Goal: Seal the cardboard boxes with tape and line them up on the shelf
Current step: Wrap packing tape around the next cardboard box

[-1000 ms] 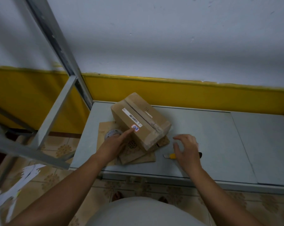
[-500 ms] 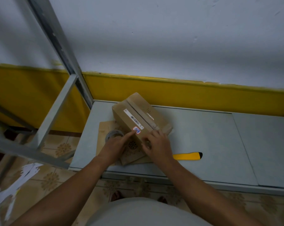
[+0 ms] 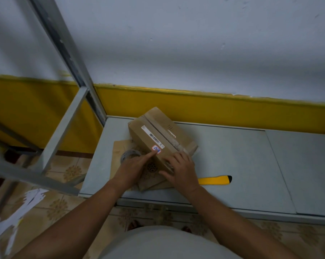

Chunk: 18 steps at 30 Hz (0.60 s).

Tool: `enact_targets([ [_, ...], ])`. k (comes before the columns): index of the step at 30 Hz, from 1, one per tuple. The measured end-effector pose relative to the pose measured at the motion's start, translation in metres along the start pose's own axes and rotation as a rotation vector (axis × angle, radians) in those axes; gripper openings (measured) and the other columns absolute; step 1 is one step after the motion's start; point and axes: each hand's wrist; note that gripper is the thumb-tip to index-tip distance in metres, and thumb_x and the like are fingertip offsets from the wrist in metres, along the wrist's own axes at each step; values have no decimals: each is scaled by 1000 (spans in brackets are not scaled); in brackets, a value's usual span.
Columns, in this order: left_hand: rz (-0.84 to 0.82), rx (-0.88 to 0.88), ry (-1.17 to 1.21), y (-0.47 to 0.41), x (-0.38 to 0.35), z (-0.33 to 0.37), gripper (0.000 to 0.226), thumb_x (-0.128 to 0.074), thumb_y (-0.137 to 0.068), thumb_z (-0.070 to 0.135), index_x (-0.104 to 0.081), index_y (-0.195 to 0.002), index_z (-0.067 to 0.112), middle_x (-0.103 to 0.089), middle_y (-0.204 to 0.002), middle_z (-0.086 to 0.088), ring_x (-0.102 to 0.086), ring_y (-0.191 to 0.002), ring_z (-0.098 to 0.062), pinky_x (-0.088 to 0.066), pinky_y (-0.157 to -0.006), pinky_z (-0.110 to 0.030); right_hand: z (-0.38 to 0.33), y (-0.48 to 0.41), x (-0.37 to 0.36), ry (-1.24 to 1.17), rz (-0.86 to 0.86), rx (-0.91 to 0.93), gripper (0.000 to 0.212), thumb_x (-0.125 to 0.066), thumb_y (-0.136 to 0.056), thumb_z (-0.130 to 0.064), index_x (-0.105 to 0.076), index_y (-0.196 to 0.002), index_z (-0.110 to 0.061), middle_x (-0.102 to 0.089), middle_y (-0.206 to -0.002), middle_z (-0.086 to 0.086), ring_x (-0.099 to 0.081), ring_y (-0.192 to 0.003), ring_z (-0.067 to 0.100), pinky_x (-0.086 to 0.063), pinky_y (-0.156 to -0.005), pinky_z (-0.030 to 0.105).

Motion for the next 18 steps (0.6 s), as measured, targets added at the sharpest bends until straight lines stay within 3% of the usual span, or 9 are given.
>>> enact_targets([
  [3, 14, -10, -64, -1, 5, -2, 97, -65, -100, 13, -2, -166, 47, -68, -139, -5, -72, -111, -24, -61, -82, -41, 6, -3, 16, -90, 11, -6, 60, -72, -82, -64, -66, -125, -23, -66, -123, -3, -54, -118, 20, -40, -104, 43],
  [5, 27, -37, -122, -1, 9, -3, 97, -69, -98, 18, -6, -167, 44, -71, -134, -2, -71, -109, -23, -60, -85, -41, 17, -10, 29, -137, 80, -88, 53, -69, -86, -62, -65, -125, -25, -64, -125, -5, -52, -119, 18, -37, -104, 44],
  [8, 26, -46, -157, 4, 14, -1, 98, -76, -93, 25, -14, -167, 41, -70, -131, 3, -67, -111, -22, -54, -88, -42, 48, -28, 41, -208, 143, -377, 46, -59, -96, -55, -60, -132, -27, -59, -134, -2, -49, -125, 21, -39, -105, 47],
  [11, 92, -1, -80, 13, 21, 8, 81, -74, -93, 25, -32, -161, 37, -61, -136, 4, -57, -121, -24, -53, -95, -47, 72, -42, 49, -505, 3, -649, 43, -55, -105, -40, -52, -145, -24, -53, -146, 1, -48, -133, 17, -41, -108, 39],
  [14, 273, 159, 154, 14, 21, 32, 53, -69, -96, 16, -52, -145, 26, -58, -129, 5, -55, -119, -15, -55, -97, -47, 82, -42, 53, -623, -104, -649, 31, -54, -107, -27, -62, -135, -16, -65, -125, 1, -61, -120, 17, -49, -96, 31],
  [18, 378, 344, 641, -1, 22, 87, 50, -66, -103, 18, -47, -149, 28, -61, -135, 15, -60, -121, 0, -59, -93, -27, 80, -29, 55, -664, -91, -625, 14, -63, -102, -27, -70, -114, -25, -72, -102, -11, -69, -98, 3, -57, -88, 26],
])
Point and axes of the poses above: each hand's wrist, its own y-axis away from the middle knuckle, its own x-axis out of the back of the hand, z = x × y
